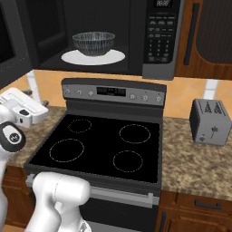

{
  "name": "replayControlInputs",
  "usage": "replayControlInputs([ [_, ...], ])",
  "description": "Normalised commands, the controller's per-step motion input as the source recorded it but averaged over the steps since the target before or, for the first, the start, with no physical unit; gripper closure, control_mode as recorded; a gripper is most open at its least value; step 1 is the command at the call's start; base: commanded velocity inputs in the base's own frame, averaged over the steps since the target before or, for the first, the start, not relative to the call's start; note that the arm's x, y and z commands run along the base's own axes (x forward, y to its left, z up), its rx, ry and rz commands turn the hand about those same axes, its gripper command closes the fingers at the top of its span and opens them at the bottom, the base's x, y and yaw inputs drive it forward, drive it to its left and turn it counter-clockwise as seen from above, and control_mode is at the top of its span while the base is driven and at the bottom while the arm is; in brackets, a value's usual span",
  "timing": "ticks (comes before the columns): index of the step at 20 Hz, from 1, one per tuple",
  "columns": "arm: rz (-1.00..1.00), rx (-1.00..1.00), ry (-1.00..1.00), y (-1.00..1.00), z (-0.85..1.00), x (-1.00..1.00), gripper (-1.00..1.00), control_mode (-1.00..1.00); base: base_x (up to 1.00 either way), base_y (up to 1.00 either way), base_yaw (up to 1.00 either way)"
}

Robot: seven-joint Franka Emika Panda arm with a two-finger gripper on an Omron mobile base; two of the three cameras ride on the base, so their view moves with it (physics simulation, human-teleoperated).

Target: Open the microwave, place the bowl with waffle inside the microwave, then close the microwave door and turn it on.

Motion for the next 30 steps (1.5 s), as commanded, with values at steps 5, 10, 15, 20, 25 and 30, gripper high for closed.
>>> replayControlInputs([
  [5, -0.07, -0.21, -0.11, 0.6, -0.22, -0.11, -1.0, -1.0, 0.0, 0.0, 0.0],
  [10, -0.08, -0.16, -0.09, 0.56, -0.09, -0.23, -1.0, -1.0, 0.0, 0.0, 0.0],
  [15, -0.12, -0.13, -0.09, 0.63, 0.0, -0.81, -1.0, -1.0, 0.0, 0.0, 0.0],
  [20, -0.13, -0.14, -0.05, 0.68, 0.15, -0.89, -1.0, -1.0, 0.0, 0.0, 0.0],
  [25, -0.11, -0.13, 0.0, 0.62, 0.4, -0.42, -1.0, -1.0, 0.0, 0.0, 0.0],
  [30, -0.13, -0.17, 0.0, 0.67, 0.06, -0.22, -1.0, -1.0, 0.0, 0.0, 0.0],
])
